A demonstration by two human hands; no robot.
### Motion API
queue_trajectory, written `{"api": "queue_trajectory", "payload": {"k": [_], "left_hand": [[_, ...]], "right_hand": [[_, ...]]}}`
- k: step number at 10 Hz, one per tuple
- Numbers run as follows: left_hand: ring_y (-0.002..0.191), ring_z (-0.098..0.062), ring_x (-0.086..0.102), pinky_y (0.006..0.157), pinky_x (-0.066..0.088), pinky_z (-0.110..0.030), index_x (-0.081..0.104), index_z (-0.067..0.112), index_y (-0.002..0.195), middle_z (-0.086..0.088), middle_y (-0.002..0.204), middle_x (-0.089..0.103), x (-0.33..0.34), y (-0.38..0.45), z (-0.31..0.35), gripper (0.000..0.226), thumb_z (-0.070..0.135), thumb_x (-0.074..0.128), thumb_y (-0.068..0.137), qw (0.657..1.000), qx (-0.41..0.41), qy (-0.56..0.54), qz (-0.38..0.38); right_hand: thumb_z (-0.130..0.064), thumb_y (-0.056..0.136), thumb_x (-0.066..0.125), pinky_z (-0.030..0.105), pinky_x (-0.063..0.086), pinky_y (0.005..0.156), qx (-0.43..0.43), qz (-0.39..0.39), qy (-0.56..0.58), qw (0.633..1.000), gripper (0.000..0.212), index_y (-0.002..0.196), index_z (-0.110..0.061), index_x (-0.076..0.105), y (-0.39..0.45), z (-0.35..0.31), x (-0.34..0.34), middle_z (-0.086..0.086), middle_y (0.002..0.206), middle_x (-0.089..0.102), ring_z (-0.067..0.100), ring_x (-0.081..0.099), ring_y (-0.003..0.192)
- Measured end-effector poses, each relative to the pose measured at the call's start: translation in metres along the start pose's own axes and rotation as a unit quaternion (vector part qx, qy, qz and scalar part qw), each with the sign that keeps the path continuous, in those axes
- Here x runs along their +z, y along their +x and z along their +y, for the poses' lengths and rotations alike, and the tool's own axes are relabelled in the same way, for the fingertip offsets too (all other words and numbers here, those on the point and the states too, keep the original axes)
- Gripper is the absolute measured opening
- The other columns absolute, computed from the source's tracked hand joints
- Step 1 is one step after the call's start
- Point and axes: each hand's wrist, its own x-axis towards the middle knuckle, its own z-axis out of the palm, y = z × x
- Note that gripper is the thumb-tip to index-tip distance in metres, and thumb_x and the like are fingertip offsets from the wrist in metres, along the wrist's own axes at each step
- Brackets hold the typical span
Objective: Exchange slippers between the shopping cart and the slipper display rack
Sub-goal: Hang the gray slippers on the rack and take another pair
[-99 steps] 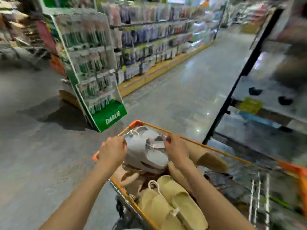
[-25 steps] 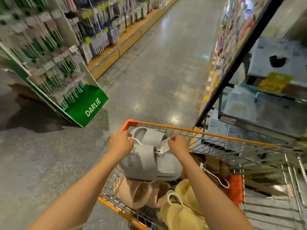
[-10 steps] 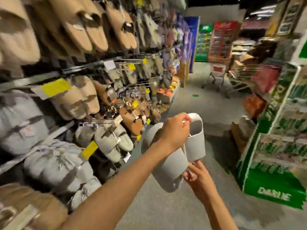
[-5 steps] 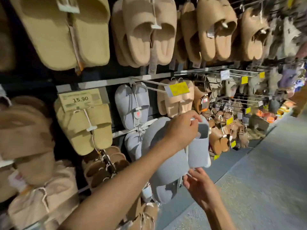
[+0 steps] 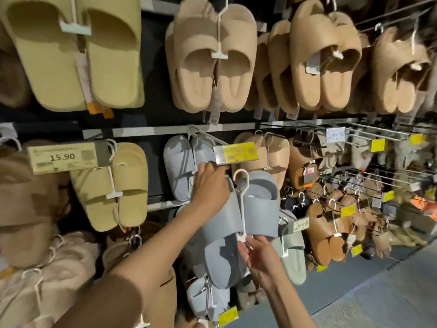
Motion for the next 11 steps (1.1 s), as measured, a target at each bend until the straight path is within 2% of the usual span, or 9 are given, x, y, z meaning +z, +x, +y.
{"api": "queue_trajectory", "payload": {"k": [2,3,4,5,7,8,9,10,11], "left_hand": [[0.124,-0.035,0.039,0.101,0.034,-0.040,0.046,0.007,0.130,-0.015,0.135,0.045,0.007,0.030,-0.024,0.039,0.013,0.042,0.092,0.993,-0.091,0.019,-0.067],[0.116,-0.036,0.048,0.094,0.041,-0.037,0.051,0.000,0.121,-0.019,0.126,0.052,0.011,0.039,-0.036,0.033,0.006,0.045,0.089,0.989,-0.115,-0.053,-0.072],[0.116,-0.036,0.050,0.100,0.042,-0.042,0.055,0.003,0.116,-0.017,0.119,0.056,0.022,0.061,-0.050,0.032,0.016,0.049,0.087,0.985,-0.128,-0.081,-0.083],[0.128,-0.035,0.042,0.108,0.033,-0.040,0.051,0.010,0.127,-0.013,0.131,0.051,0.031,0.092,-0.064,0.043,0.021,0.053,0.086,0.985,-0.128,-0.067,-0.096],[0.119,-0.037,0.049,0.098,0.040,-0.036,0.052,0.006,0.126,-0.019,0.124,0.056,0.037,0.149,-0.097,0.038,0.004,0.046,0.088,0.975,-0.166,-0.146,-0.034],[0.115,-0.033,0.052,0.090,0.043,-0.032,0.051,0.009,0.128,-0.017,0.126,0.057,0.041,0.171,-0.112,0.040,0.001,0.042,0.090,0.966,-0.182,-0.182,-0.024],[0.119,-0.029,0.051,0.088,0.040,-0.027,0.053,0.011,0.127,-0.013,0.128,0.057,0.042,0.185,-0.128,0.041,-0.001,0.041,0.090,0.967,-0.170,-0.190,-0.018],[0.121,-0.031,0.050,0.096,0.040,-0.031,0.052,0.011,0.129,-0.016,0.130,0.055,0.041,0.196,-0.146,0.043,-0.004,0.040,0.090,0.968,-0.169,-0.186,0.003],[0.116,-0.035,0.052,0.093,0.043,-0.036,0.048,0.011,0.131,-0.019,0.127,0.055,0.037,0.201,-0.165,0.041,0.001,0.041,0.091,0.967,-0.193,-0.166,0.025]], "right_hand": [[0.007,0.094,0.038,0.022,0.057,0.049,0.029,-0.004,0.008,1.000,0.018,0.094,0.000,0.054,0.041,-0.016,0.004,0.018,0.084,0.060,0.017,0.067,0.053],[0.006,0.095,0.036,0.022,0.057,0.049,0.043,-0.020,0.016,0.999,0.018,0.094,0.001,0.053,0.060,-0.019,0.010,0.017,0.084,0.059,0.016,0.066,0.051],[0.006,0.095,0.036,0.021,0.056,0.047,0.051,-0.030,0.023,0.998,0.019,0.086,0.001,0.053,0.077,-0.026,0.020,0.016,0.076,0.057,0.015,0.065,0.048],[0.006,0.095,0.035,0.020,0.054,0.042,0.051,-0.028,0.029,0.998,0.023,0.080,0.001,0.051,0.097,-0.034,0.031,0.015,0.061,0.062,0.015,0.064,0.046],[0.008,0.094,0.035,0.020,0.055,0.046,0.011,-0.028,-0.017,0.999,0.028,0.075,-0.002,0.052,0.147,-0.052,0.058,0.006,0.050,0.058,0.011,0.060,0.042],[0.011,0.090,0.032,0.021,0.053,0.046,-0.004,-0.053,-0.057,0.997,0.051,0.060,-0.009,0.069,0.167,-0.053,0.074,0.005,0.054,0.062,0.012,0.059,0.045],[0.003,0.089,0.040,0.020,0.054,0.047,-0.028,-0.081,-0.048,0.995,0.054,0.044,-0.012,0.066,0.177,-0.052,0.084,0.003,0.049,0.063,0.012,0.061,0.044],[0.005,0.080,0.053,0.023,0.055,0.051,-0.051,-0.014,-0.061,0.997,0.034,0.053,-0.012,0.064,0.197,-0.041,0.097,0.005,0.056,0.063,0.014,0.062,0.050],[0.007,0.092,0.042,0.026,0.054,0.059,0.002,-0.006,-0.098,0.995,0.032,0.068,-0.009,0.058,0.232,-0.027,0.097,0.006,0.060,0.065,0.018,0.060,0.060]]}}
